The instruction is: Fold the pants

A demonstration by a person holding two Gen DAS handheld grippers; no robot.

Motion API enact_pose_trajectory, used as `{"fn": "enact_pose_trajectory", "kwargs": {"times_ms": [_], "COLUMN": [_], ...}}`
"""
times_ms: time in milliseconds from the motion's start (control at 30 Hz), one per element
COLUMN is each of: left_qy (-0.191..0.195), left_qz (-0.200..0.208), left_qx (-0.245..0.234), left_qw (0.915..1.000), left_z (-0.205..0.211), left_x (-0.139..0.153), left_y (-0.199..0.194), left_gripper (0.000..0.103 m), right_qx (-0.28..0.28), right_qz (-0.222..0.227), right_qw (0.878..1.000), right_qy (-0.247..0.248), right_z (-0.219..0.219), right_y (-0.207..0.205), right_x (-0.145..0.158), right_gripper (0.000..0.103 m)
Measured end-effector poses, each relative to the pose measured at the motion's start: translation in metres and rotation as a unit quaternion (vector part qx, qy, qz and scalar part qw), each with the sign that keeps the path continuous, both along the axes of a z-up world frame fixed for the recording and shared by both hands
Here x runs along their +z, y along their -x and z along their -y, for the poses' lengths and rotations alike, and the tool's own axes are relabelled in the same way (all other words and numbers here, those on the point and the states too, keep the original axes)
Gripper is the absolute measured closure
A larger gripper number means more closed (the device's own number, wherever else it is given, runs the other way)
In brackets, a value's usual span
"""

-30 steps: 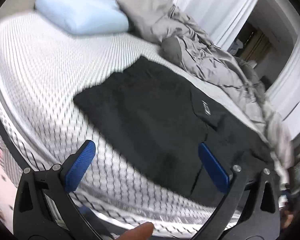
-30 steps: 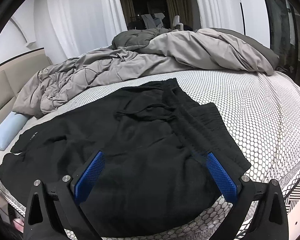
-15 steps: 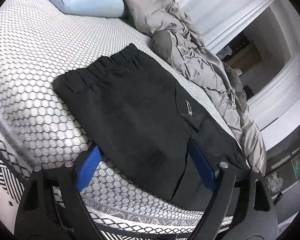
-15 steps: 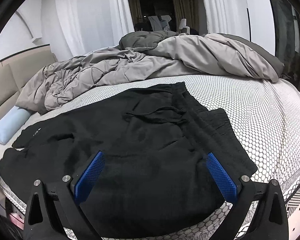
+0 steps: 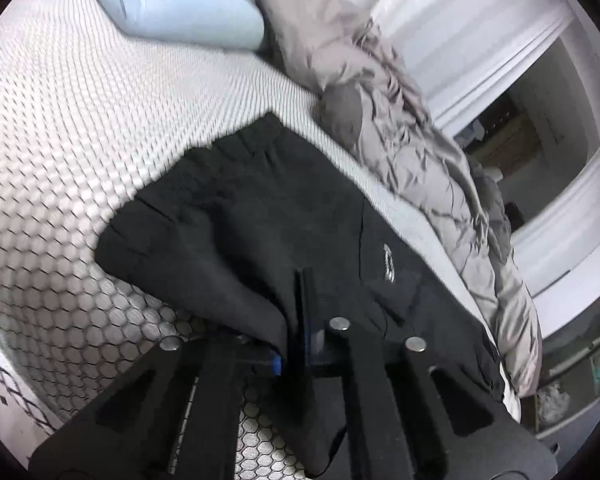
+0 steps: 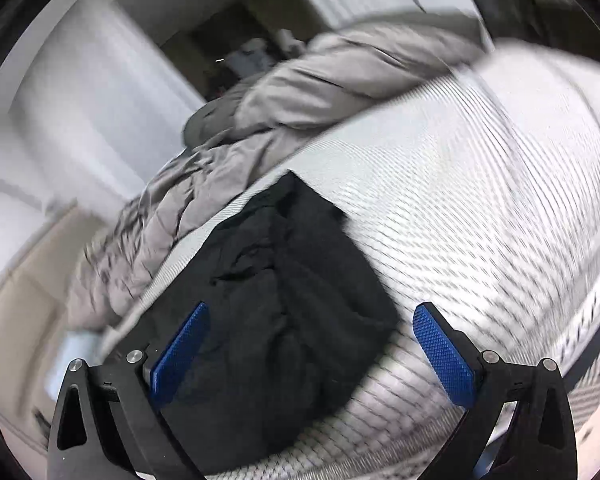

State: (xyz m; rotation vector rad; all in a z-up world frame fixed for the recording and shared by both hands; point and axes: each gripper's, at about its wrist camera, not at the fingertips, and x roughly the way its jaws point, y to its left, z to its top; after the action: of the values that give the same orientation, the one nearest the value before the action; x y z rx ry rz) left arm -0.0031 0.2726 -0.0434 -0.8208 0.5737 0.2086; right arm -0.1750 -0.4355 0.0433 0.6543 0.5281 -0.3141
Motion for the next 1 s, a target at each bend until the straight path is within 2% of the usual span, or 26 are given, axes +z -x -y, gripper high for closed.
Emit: {"fn": "enact_pose_trajectory", "kwargs": {"times_ms": [67, 200, 267, 333, 367, 400, 433, 500, 533, 600, 667, 700, 767, 833, 867, 900, 1000], "left_qy": [-0.009, -0.031, -0.046, -0.057, -0.065, -0.067, -0.067, -0.059, -0.055, -0.058, -0.050, -0.046, -0.028, -0.015, -0.014, -0.013, 0.010], "left_qz": [0.015, 0.031, 0.032, 0.031, 0.030, 0.031, 0.032, 0.032, 0.029, 0.000, -0.045, -0.061, -0.062, -0.041, -0.032, -0.031, -0.041], "left_qx": [0.011, 0.027, 0.028, 0.026, 0.023, 0.022, 0.021, 0.020, 0.018, 0.012, 0.003, 0.002, -0.002, 0.000, 0.002, 0.001, 0.001], "left_qw": [0.9998, 0.9987, 0.9980, 0.9975, 0.9971, 0.9970, 0.9970, 0.9975, 0.9979, 0.9983, 0.9977, 0.9971, 0.9977, 0.9991, 0.9994, 0.9994, 0.9991], "left_z": [0.000, 0.003, 0.007, 0.010, 0.013, 0.012, 0.012, 0.010, 0.009, 0.008, 0.009, 0.009, 0.008, 0.006, 0.006, 0.007, 0.005], "left_x": [0.008, 0.020, 0.025, 0.026, 0.029, 0.028, 0.028, 0.028, 0.026, 0.018, 0.003, -0.002, -0.005, -0.002, 0.001, 0.002, -0.003], "left_y": [0.008, 0.023, 0.028, 0.036, 0.035, 0.040, 0.043, 0.046, 0.049, 0.048, 0.041, 0.039, 0.041, 0.047, 0.050, 0.051, 0.049], "left_gripper": [0.101, 0.101, 0.101, 0.101, 0.101, 0.101, 0.101, 0.101, 0.101, 0.101, 0.101, 0.101, 0.101, 0.101, 0.100, 0.100, 0.099], "right_qx": [0.008, 0.061, 0.075, 0.071, 0.061, 0.055, 0.048, 0.036, 0.028, -0.003, -0.020, -0.025, -0.029, -0.033, -0.036, -0.034, -0.037], "right_qz": [-0.011, -0.014, -0.017, -0.021, -0.028, -0.029, -0.017, 0.028, 0.026, -0.030, -0.078, -0.082, -0.054, -0.041, -0.030, -0.019, -0.016], "right_qw": [1.000, 0.994, 0.991, 0.992, 0.995, 0.996, 0.996, 0.998, 0.999, 0.999, 0.996, 0.995, 0.996, 0.998, 0.998, 0.999, 0.998], "right_qy": [-0.028, -0.093, -0.112, -0.097, -0.079, -0.070, -0.067, -0.045, -0.019, 0.014, -0.039, -0.056, -0.064, -0.037, -0.033, -0.038, -0.055], "right_z": [0.009, 0.010, 0.008, 0.003, 0.001, 0.001, 0.002, 0.002, -0.002, 0.004, 0.021, 0.025, 0.026, 0.019, 0.017, 0.016, 0.014], "right_y": [0.005, -0.003, -0.016, -0.029, -0.034, -0.036, -0.036, -0.021, -0.014, -0.007, -0.009, -0.009, -0.002, 0.002, 0.005, 0.007, 0.001], "right_x": [-0.009, -0.028, -0.037, -0.039, -0.038, -0.037, -0.032, -0.011, -0.002, -0.005, -0.032, -0.040, -0.034, -0.021, -0.017, -0.015, -0.017], "right_gripper": [0.003, 0.004, 0.012, 0.046, 0.056, 0.076, 0.083, 0.089, 0.089, 0.089, 0.089, 0.088, 0.082, 0.063, 0.048, 0.042, 0.042]}}
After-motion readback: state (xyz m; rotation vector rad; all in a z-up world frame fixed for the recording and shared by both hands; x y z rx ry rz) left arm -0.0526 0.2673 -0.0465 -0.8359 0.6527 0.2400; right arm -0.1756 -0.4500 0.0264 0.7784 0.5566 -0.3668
